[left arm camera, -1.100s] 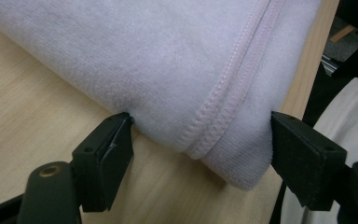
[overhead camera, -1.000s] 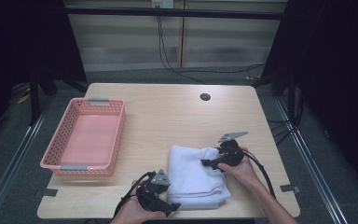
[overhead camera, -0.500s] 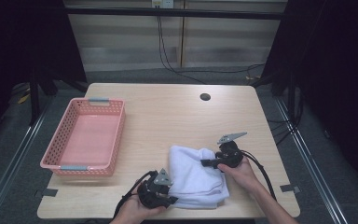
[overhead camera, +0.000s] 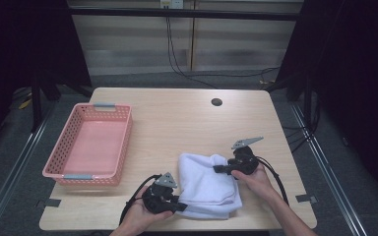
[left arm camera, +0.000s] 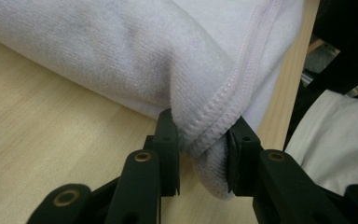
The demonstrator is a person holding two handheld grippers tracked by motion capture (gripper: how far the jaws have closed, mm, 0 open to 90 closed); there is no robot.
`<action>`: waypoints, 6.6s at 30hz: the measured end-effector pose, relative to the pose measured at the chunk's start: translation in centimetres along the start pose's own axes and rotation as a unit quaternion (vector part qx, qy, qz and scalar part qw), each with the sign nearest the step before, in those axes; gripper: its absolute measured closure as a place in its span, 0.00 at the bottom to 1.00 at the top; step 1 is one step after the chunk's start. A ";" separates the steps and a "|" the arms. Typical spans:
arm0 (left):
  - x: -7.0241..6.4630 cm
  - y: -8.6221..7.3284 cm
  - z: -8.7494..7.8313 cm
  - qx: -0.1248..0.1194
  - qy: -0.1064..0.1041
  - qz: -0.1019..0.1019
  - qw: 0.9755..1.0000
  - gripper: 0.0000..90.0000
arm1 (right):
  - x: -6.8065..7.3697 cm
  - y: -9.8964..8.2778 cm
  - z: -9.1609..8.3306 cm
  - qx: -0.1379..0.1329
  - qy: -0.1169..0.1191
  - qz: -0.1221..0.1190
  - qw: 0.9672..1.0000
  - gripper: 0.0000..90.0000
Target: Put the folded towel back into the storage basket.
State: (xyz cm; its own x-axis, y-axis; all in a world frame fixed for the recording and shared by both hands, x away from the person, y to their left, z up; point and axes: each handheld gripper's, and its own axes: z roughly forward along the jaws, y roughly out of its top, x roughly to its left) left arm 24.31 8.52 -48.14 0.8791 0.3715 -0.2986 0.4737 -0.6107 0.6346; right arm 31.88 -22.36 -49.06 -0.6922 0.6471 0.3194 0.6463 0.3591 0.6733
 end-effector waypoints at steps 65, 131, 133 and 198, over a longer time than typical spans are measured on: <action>6.5 2.1 -15.8 -0.194 0.076 -0.032 0.977 0.80 | 2.5 18.1 1.4 -0.089 0.065 -0.042 0.993 0.75; 15.9 -13.8 -28.5 -0.244 0.189 -0.210 0.928 0.80 | 14.6 28.3 21.3 -0.023 0.073 -0.047 0.996 0.76; 16.2 -13.8 -27.9 -0.237 0.191 -0.214 0.928 0.80 | 14.1 27.9 21.9 -0.019 0.073 -0.043 0.996 0.76; 4.9 0.2 -10.5 -0.131 0.185 -0.075 0.971 0.27 | 3.2 6.6 -3.1 -0.102 -0.049 -0.053 0.992 0.35</action>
State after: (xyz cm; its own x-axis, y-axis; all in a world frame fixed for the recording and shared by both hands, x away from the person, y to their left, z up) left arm 28.16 17.54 -42.02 0.6999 0.6971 -0.1556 0.5220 -0.3504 0.7777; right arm 32.95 -20.00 -41.60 -0.7125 0.6783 0.1796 0.4856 0.2920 0.8240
